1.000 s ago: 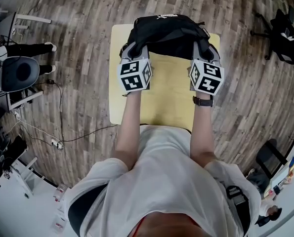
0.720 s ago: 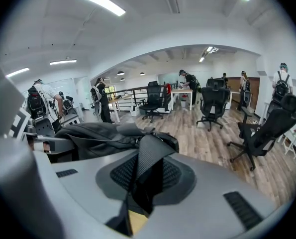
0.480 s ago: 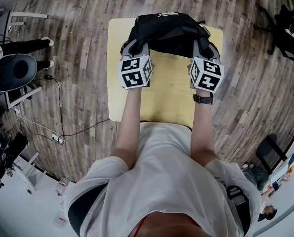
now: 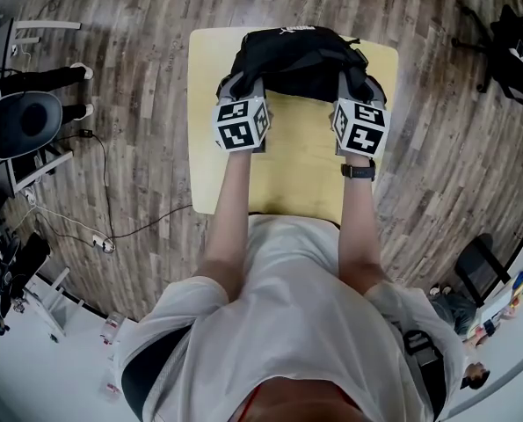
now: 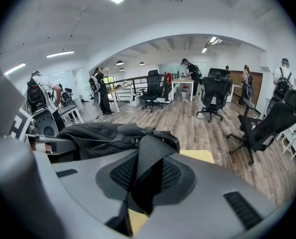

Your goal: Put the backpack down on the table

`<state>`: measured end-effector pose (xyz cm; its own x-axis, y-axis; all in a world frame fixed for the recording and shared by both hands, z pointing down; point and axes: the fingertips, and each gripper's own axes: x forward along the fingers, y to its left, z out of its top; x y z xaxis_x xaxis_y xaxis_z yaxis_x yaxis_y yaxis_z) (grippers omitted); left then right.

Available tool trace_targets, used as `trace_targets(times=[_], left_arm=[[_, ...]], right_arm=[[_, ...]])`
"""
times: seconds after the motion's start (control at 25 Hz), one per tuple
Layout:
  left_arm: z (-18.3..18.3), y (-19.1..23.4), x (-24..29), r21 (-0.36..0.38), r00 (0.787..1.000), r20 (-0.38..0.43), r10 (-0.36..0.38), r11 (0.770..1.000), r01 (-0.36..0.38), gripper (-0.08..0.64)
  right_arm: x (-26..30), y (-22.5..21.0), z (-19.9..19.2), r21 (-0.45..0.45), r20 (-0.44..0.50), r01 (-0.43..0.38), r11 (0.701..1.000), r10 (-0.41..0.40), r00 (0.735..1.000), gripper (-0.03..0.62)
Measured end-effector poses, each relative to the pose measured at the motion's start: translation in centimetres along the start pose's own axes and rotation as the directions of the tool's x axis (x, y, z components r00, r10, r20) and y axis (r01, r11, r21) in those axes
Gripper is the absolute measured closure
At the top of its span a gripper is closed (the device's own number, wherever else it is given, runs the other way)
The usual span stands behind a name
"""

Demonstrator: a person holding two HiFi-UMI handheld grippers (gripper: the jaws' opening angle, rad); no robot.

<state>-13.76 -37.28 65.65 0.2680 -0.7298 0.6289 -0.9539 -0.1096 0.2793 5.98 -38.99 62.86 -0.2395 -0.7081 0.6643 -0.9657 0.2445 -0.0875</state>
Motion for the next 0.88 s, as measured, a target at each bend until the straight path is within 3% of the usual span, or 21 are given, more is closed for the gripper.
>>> trace_targets(times=[0.6,0.88], left_arm=[[-3.9,0.4,1.3,0.018,0.997,-0.076,-0.004,1.000,0.005,0.522],[-5.4,0.8,1.5,0.045,0.995,-0.103,0.008,0.999,-0.003,0.522]], right_arm=[[1.5,0.1,-4.7,0.007,-0.071,-0.024,1.000,0.025,0.997,0.520],[2.0,0.4,-6.3,-0.042,-0.107,-0.014,0.999,0.010,0.994,0.520]])
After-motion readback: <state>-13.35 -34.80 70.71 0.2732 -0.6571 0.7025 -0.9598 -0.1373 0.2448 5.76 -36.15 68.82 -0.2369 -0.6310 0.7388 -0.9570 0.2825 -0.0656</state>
